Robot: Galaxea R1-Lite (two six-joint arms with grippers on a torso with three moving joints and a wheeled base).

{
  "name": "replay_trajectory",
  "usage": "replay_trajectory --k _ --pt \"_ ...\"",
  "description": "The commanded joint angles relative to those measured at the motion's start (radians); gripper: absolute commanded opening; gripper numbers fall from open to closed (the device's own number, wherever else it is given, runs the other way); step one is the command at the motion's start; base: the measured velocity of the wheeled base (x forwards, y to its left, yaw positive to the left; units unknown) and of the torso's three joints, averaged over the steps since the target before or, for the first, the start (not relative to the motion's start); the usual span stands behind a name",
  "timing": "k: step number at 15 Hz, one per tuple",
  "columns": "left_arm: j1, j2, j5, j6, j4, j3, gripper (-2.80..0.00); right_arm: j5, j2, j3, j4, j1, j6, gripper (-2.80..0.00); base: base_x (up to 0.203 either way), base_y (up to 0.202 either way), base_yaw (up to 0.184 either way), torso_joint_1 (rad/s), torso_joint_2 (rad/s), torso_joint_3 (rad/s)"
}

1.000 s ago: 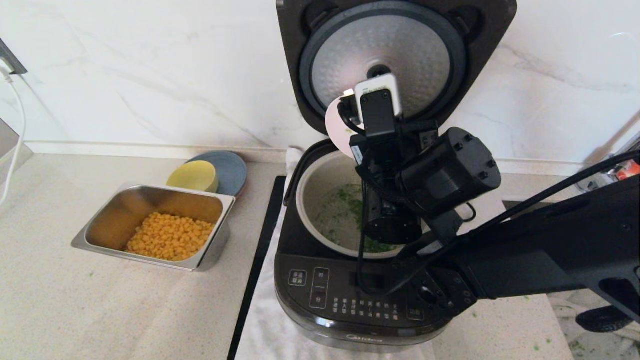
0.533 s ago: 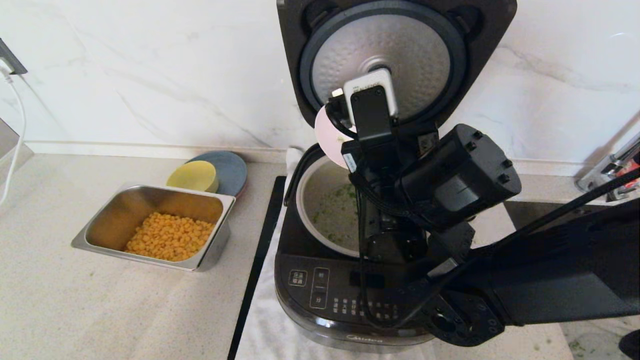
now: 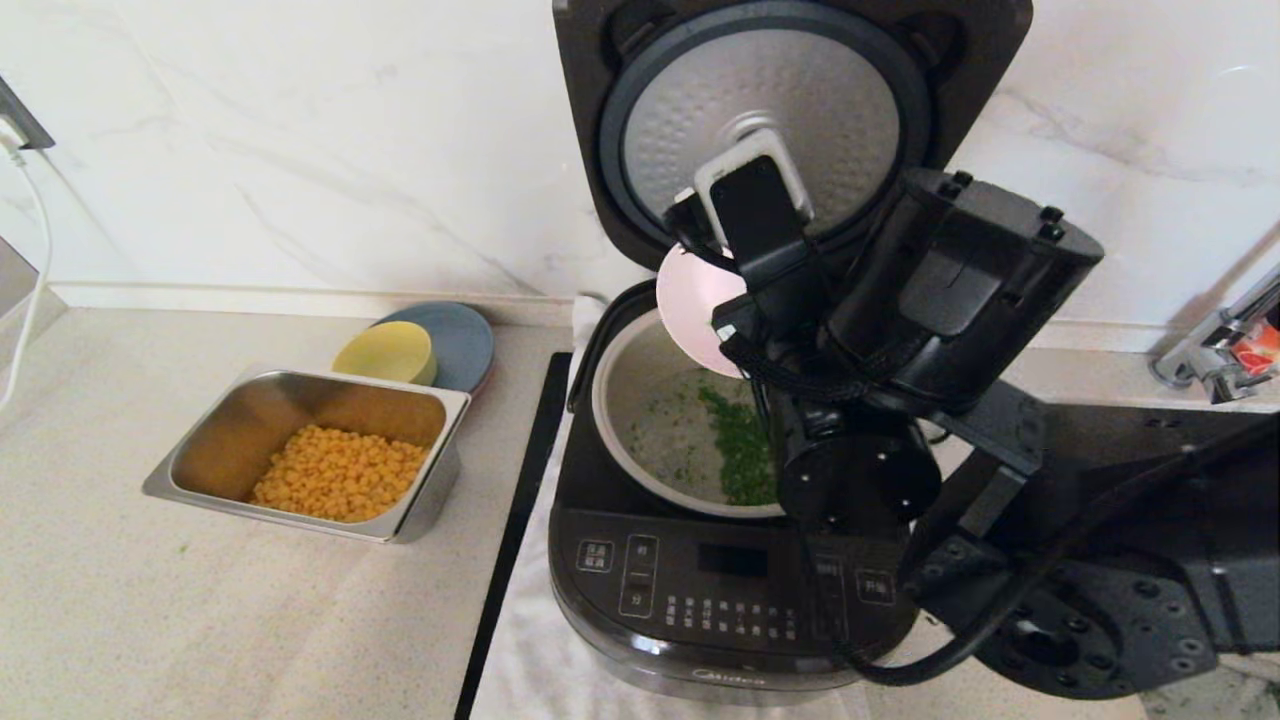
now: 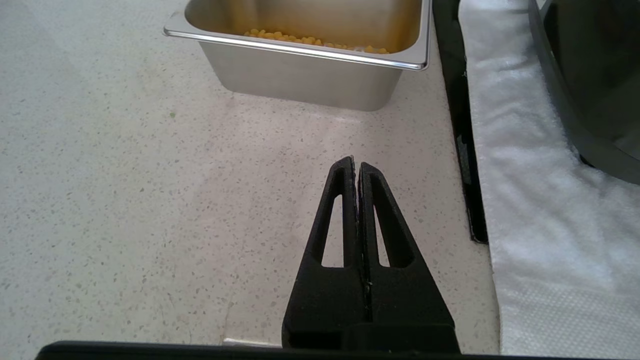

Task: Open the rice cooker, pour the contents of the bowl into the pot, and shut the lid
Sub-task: Pour the water from the bowl into the rice cooker, then place the bowl on the table

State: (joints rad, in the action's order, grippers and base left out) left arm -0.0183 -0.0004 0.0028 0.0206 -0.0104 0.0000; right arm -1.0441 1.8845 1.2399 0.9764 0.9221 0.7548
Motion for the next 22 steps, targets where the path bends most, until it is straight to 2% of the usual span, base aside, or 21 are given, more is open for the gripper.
replay_trajectory --k 1,3,5,9,12,14,15,18,22 --pt "0.000 -0.001 0.000 -0.001 0.000 0.008 -2.80 0.020 -0.080 0.005 -0.192 -0.003 -0.045 -2.80 0.000 0.000 0.000 0.000 0.00 0.000" --pt "0.000 -0.001 0.000 0.000 0.000 0.008 -2.80 0.048 -0.115 0.046 -0.355 -0.014 -0.123 -2.80 0.000 0.000 0.000 0.000 0.00 0.000" --pt "0.000 -0.001 0.000 0.000 0.000 0.008 -2.80 0.067 -0.144 0.117 -0.517 -0.035 -0.235 -2.80 0.000 0.000 0.000 0.000 0.00 0.000" --pt "0.000 -0.001 0.000 0.000 0.000 0.008 -2.80 0.148 -0.232 0.210 -0.940 -0.043 -0.532 -2.80 0.000 0.000 0.000 0.000 0.00 0.000" --pt "0.000 -0.001 0.000 -0.001 0.000 0.008 -2.80 0.307 -0.322 0.293 -1.352 -0.059 -0.795 -2.80 0.000 0.000 0.000 0.000 0.00 0.000" --pt "0.000 -0.001 0.000 0.001 0.000 0.008 -2.80 0.434 -0.369 0.389 -1.631 -0.103 -0.982 -2.80 0.000 0.000 0.000 0.000 0.00 0.000" --pt "0.000 -0.001 0.000 0.001 0.000 0.008 -2.80 0.493 -0.395 0.415 -1.738 -0.131 -1.041 -2.80 0.000 0.000 0.000 0.000 0.00 0.000" --pt "0.000 -0.001 0.000 -0.001 0.000 0.008 -2.80 0.665 -0.503 0.406 -1.892 -0.259 -1.135 -2.80 0.000 0.000 0.000 0.000 0.00 0.000" --pt "0.000 -0.002 0.000 -0.001 0.000 0.008 -2.80 0.847 -0.603 0.214 -1.932 -0.538 -1.160 -2.80 0.000 0.000 0.000 0.000 0.00 0.000"
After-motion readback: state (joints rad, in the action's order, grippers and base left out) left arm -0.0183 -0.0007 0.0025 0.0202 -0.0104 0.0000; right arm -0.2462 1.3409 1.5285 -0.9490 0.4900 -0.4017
